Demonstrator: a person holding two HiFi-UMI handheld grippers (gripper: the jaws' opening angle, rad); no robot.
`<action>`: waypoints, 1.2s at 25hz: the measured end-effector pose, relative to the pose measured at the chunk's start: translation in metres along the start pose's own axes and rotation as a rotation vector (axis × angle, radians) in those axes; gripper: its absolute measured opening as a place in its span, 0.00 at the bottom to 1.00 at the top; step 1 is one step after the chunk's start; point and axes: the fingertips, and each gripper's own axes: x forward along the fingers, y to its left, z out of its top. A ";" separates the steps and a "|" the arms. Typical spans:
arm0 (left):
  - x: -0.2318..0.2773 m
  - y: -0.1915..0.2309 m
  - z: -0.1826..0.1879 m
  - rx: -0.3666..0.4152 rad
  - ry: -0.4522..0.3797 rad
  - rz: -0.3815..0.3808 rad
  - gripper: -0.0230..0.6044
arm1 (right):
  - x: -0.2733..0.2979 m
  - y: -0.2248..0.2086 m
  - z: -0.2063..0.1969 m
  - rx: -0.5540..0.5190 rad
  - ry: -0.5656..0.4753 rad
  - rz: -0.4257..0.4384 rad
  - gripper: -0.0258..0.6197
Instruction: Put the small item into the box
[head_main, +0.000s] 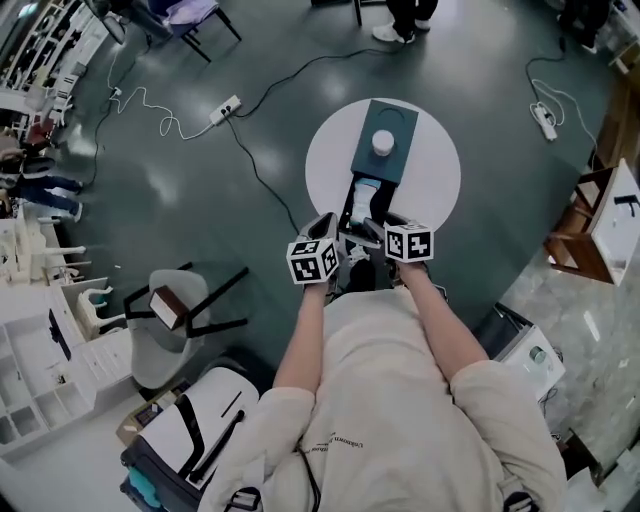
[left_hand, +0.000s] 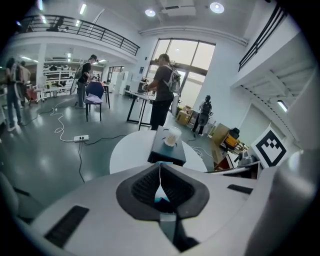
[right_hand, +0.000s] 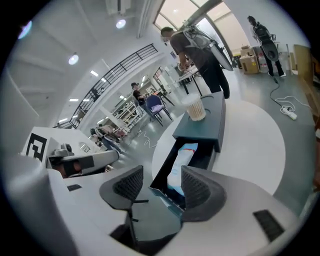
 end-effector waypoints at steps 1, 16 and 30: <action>-0.004 -0.003 -0.003 -0.002 -0.007 0.004 0.07 | -0.004 0.003 -0.001 -0.021 -0.012 0.003 0.43; -0.052 -0.041 -0.035 -0.019 -0.073 0.030 0.07 | -0.061 0.021 -0.011 -0.121 -0.138 0.033 0.33; -0.064 -0.048 -0.066 -0.050 -0.091 0.049 0.07 | -0.081 0.006 -0.028 -0.090 -0.157 0.041 0.14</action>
